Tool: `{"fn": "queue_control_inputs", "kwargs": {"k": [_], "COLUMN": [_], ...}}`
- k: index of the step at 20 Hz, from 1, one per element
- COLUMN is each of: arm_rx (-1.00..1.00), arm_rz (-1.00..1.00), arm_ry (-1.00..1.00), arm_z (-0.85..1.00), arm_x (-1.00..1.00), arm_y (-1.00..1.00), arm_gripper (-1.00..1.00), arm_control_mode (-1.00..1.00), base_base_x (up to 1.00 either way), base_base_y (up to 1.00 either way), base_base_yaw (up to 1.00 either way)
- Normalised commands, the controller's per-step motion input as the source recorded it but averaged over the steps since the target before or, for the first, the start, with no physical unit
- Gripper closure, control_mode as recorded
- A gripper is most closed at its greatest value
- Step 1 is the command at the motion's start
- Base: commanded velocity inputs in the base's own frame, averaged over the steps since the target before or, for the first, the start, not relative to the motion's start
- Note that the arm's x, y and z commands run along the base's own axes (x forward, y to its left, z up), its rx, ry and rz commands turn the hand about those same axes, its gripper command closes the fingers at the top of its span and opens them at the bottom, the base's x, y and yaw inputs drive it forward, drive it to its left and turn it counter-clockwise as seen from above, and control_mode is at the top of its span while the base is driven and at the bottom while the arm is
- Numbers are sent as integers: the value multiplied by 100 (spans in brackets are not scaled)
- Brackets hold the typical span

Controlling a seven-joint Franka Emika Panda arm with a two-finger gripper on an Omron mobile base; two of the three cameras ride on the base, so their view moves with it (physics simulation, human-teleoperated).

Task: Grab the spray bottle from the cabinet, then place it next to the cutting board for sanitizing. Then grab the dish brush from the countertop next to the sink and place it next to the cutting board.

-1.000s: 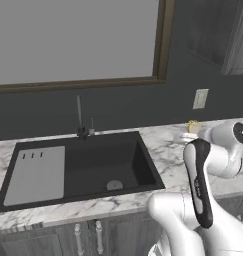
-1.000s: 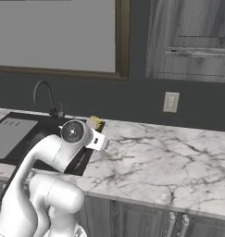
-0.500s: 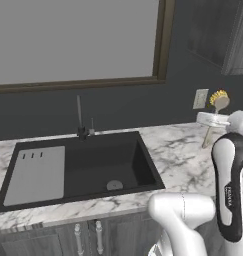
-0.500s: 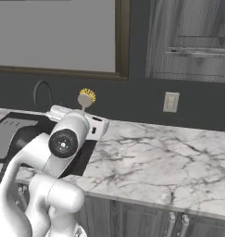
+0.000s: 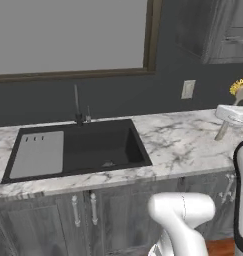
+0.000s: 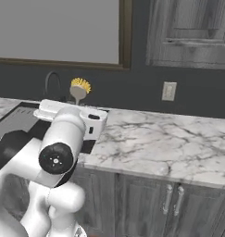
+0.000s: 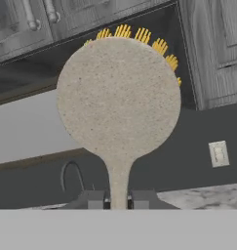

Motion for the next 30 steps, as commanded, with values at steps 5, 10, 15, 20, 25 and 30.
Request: {"fn": "queue_control_inputs", "kwargs": {"k": [5,10,15,20,25,30], "arm_rx": [0,0,0,0,0,0], "arm_rz": [0,0,0,0,0,0], "arm_ry": [0,0,0,0,0,0], "arm_z": [0,0,0,0,0,0], "arm_x": [0,0,0,0,0,0], "arm_y": [0,0,0,0,0,0], "arm_gripper": [100,100,100,100,100,100], "arm_control_mode": [100,100,100,100,100,100], "base_base_x": [-100,-95,-7,0,0,0], "base_base_y": [-38,-45,0,0,-26,-89], "base_base_yaw": [0,-20,-98,-100,-90,-75]}}
